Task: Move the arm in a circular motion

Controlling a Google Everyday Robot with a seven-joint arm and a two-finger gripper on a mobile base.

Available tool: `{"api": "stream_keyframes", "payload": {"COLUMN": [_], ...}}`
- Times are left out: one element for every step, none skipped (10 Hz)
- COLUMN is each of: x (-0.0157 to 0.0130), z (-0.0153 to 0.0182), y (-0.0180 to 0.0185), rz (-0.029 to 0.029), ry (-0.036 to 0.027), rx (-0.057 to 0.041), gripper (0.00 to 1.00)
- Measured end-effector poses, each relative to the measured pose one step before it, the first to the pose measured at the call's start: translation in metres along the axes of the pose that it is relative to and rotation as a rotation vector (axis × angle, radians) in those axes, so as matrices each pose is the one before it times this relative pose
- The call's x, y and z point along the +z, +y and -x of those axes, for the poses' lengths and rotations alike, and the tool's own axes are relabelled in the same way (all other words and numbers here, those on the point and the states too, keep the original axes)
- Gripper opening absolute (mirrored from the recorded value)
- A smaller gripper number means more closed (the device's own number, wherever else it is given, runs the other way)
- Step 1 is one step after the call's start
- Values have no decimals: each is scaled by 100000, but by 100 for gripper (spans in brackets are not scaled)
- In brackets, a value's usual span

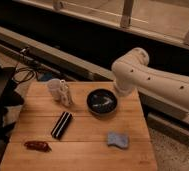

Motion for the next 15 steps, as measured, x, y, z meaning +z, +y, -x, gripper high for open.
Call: {"api": "stream_keyframes", "payload": {"x": [301,454,451,724,541,372,368,108,18,-15,-31,58,-105,-325,-302], "z": [-27,749,1010,2002,1646,1200,1517,1362,1452,1177,1086,386,-112,-794,-926], "y": [-2380,-1802,-1180,-1171,-317,92,701,1187,1603,1573,2330,2136,1494,1817,1233], "rz": [-5711,-4324,-2616,-2692,-1028,-172,481,1071,1628,1783,3687,3681,2393,2800,2424], "ry": [1067,-655,-1741,-3547,-2982,-2189,-3173,-2946,-2828,-2215,-2289,-979,-258,230,366], "rx": [4090,2604,1120,289,-573,-980,-1775,-2071,-2415,-2253,-3628,-3014,-1767,-1400,52], "gripper": [4,4,4,4,4,4,4,4,4,4,4,4,4,4,4]}}
